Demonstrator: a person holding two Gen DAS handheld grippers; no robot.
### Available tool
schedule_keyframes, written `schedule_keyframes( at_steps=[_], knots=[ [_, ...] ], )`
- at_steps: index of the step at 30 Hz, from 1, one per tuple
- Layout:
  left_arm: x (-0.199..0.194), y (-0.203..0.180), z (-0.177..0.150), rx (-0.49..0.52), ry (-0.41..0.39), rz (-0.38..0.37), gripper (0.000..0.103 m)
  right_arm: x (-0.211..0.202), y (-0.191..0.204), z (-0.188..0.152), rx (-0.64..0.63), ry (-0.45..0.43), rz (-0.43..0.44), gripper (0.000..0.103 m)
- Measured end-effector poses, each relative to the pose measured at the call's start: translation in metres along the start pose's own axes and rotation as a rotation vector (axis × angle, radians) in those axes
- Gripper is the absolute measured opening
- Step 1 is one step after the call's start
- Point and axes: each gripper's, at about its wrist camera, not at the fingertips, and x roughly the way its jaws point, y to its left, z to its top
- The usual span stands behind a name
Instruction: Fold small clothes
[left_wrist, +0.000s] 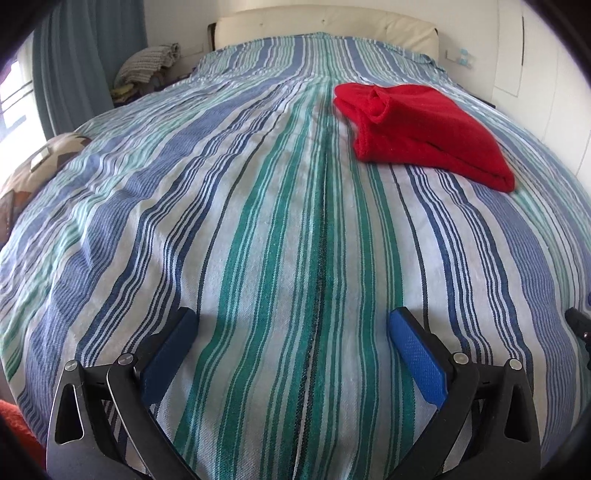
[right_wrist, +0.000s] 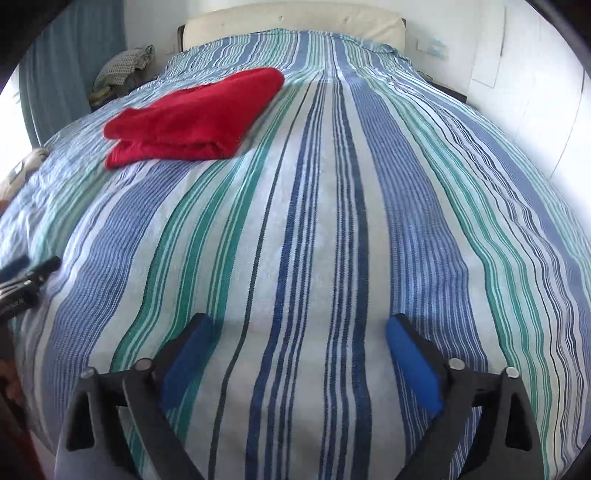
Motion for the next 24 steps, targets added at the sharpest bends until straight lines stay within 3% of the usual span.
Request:
schedule_keyframes(
  at_steps=[7,24],
  knots=[
    [0.0001,-0.0048,-0.003,0.058,0.014,-0.003,0.102,0.0032,-0.0009,-0.0041,-0.005,-0.01,-0.006,0.101],
    [0.002,-0.0057,-0.0024,0.078,0.04,-0.005,0.102,0.0021,0.0042,-0.0057,-0.019,-0.003,-0.035,0.102]
  ],
)
